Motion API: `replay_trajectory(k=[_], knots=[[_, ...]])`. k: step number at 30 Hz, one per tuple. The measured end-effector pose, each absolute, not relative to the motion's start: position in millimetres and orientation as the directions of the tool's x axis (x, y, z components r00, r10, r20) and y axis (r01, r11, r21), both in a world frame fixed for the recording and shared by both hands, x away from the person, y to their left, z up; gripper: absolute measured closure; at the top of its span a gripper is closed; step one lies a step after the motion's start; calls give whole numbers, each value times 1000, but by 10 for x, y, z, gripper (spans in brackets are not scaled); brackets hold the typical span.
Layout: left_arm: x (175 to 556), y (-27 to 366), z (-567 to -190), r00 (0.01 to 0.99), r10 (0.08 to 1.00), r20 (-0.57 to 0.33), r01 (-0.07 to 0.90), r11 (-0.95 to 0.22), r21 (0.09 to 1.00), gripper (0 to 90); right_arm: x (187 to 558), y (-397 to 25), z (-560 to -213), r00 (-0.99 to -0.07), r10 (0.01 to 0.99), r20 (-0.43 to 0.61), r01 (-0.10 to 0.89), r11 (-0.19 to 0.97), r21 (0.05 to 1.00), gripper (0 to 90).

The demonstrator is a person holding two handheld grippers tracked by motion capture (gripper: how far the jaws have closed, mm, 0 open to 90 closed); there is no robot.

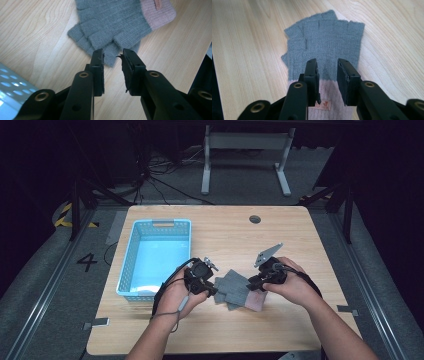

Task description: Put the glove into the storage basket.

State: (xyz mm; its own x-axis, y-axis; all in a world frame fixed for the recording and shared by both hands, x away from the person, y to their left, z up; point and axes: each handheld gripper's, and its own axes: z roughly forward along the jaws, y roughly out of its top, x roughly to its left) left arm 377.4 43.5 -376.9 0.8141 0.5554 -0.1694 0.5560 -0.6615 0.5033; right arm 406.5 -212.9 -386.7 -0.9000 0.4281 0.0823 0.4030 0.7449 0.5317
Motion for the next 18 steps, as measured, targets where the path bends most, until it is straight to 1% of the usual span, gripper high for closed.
replay_trajectory(k=[3,4,5,9,11,15,18], knots=[[3773,409,-3789,810,561,-171,563,-662,494,670,4035,-2191,-3853,-890,446,91,420,725,546,695],[3776,403,-3795,807,568,-159,565,-666,487,645,4023,-2218,-3849,-887,454,89,424,721,548,695],[3778,398,-3801,806,573,-151,564,-665,489,641,4013,-2247,-3846,-883,463,84,428,716,552,694],[3806,391,-3827,805,569,-168,570,-664,483,674,3974,-2380,-3843,-868,491,76,443,696,564,692],[3829,396,-3846,794,576,-195,591,-656,470,685,3961,-2442,-3853,-859,506,75,456,691,560,692],[3847,370,-3884,798,576,-180,583,-659,475,699,3932,-2565,-3883,-842,534,76,482,682,550,692],[3857,350,-3923,791,583,-186,592,-654,471,724,3910,-2637,-3907,-834,547,70,495,686,533,690]])
